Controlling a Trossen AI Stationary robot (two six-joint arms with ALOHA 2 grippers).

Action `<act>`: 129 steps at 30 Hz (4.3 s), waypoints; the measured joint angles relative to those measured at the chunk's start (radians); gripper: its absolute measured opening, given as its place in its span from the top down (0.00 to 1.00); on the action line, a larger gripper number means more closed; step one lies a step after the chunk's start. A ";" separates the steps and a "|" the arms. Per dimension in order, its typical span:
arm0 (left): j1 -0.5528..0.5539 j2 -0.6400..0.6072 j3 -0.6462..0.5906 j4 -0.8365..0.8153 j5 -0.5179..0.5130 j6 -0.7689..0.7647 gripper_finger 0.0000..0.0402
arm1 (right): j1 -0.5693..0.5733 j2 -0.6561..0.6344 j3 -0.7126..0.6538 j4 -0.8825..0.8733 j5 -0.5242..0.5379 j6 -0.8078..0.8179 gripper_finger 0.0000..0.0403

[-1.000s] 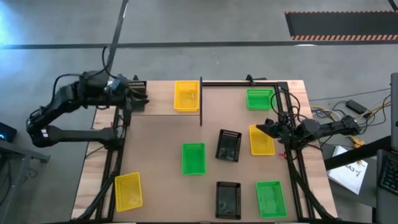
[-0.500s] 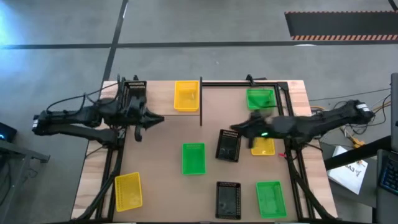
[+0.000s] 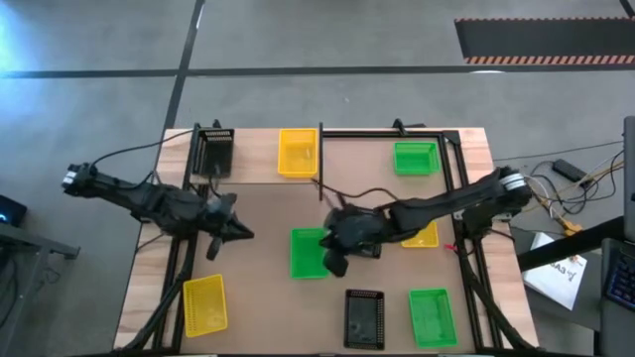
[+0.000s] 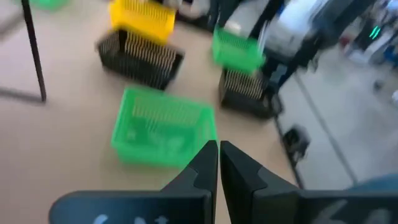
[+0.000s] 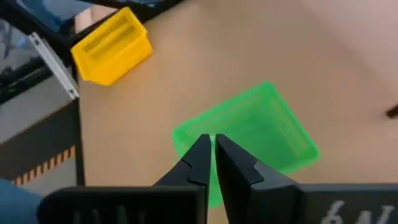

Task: Stack baskets on shelf by color
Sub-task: Put the middle left green bin on the shelf

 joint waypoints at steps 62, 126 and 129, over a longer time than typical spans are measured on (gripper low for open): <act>-0.210 -0.024 -0.218 -0.091 0.005 -0.211 1.00 | -0.110 0.503 0.877 -0.112 -0.152 -0.305 0.98; -0.210 -0.004 -0.291 -0.040 0.042 -0.361 1.00 | -0.391 0.703 0.877 0.075 -0.012 -0.966 0.83; -0.210 -0.004 -0.291 -0.040 0.042 -0.361 1.00 | -0.394 0.703 0.877 0.090 -0.012 -0.968 0.77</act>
